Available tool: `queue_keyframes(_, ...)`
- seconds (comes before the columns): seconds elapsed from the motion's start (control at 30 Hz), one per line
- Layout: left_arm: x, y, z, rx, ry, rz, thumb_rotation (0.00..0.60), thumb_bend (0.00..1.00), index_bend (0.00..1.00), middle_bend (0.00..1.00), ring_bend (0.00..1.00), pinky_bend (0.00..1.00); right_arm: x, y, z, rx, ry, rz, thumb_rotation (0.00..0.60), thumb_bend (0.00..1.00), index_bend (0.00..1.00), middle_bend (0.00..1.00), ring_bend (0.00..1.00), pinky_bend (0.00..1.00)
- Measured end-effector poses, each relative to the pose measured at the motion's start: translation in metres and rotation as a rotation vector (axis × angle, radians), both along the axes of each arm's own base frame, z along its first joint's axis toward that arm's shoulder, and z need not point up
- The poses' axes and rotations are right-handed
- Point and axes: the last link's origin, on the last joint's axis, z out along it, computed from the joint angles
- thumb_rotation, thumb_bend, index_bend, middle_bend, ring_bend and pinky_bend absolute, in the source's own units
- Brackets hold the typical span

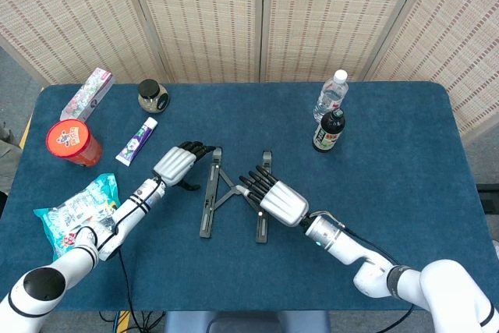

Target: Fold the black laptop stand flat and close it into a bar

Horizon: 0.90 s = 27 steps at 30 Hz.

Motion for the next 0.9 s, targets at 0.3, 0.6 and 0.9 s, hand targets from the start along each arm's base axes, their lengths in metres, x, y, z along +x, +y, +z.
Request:
queue_keyframes(0.3, 0.000, 0.000, -0.002, -0.010, -0.016, 0.019, 0.600, 0.11, 0.09, 0.18, 0.11, 0.12, -0.001, 0.003, -0.004, -0.028, -0.014, -0.041, 0.600, 0.00, 0.00, 0.00, 0.00, 0.00)
queue_keyframes(0.6, -0.002, 0.000, -0.004, -0.018, -0.011, 0.039, 0.600, 0.11, 0.09, 0.18, 0.11, 0.12, -0.001, 0.004, -0.005, -0.028, -0.012, -0.043, 0.600, 0.00, 0.00, 0.00, 0.00, 0.00)
queue_keyframes(0.9, -0.004, -0.003, -0.011, -0.042, -0.028, 0.060, 0.600, 0.11, 0.09, 0.18, 0.11, 0.12, -0.004, 0.002, -0.003, -0.031, -0.004, -0.051, 0.600, 0.00, 0.00, 0.00, 0.00, 0.00)
